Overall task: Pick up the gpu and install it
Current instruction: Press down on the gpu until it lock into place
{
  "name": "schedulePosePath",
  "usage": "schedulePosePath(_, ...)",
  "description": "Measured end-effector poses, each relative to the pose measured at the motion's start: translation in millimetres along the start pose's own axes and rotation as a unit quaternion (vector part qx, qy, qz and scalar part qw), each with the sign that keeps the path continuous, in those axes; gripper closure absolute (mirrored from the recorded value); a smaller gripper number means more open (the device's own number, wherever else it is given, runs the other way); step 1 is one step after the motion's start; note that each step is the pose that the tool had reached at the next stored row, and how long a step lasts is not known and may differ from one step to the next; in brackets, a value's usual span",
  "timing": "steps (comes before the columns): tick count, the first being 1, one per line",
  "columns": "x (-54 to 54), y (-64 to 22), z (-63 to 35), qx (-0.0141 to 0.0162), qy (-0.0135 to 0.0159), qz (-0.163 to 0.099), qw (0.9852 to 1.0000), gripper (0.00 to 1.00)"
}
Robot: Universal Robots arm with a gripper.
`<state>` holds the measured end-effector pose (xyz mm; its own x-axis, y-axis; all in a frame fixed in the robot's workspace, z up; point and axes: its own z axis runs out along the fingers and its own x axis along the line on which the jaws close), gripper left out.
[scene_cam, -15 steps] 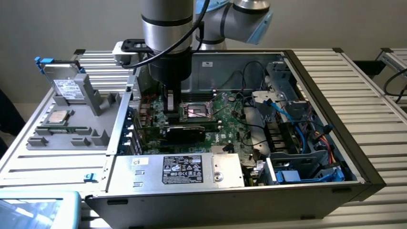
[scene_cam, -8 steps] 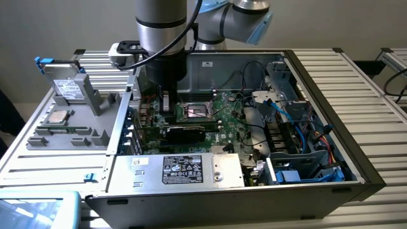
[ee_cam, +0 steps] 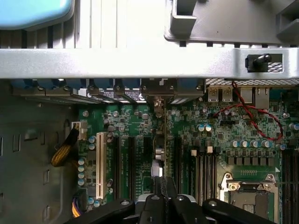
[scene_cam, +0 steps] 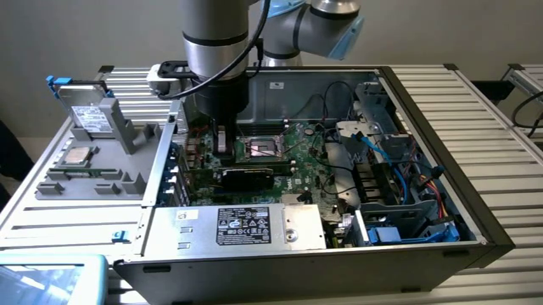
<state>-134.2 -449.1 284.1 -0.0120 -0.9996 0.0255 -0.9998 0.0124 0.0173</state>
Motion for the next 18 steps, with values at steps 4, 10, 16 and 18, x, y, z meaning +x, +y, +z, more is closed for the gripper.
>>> schedulePosePath(4,-1.6,2.4,2.1,0.0015,0.0001,0.001,1.0000,0.88)
schedulePosePath(10,-4.4,6.7,7.3,0.0042,0.0010,0.003,1.0000,0.88)
schedulePosePath(16,-4.5,9.0,12.4,0.0093,0.0021,0.003,0.9999,0.88)
schedulePosePath(18,-4.6,9.0,13.5,0.0098,0.0028,0.003,0.9999,0.88)
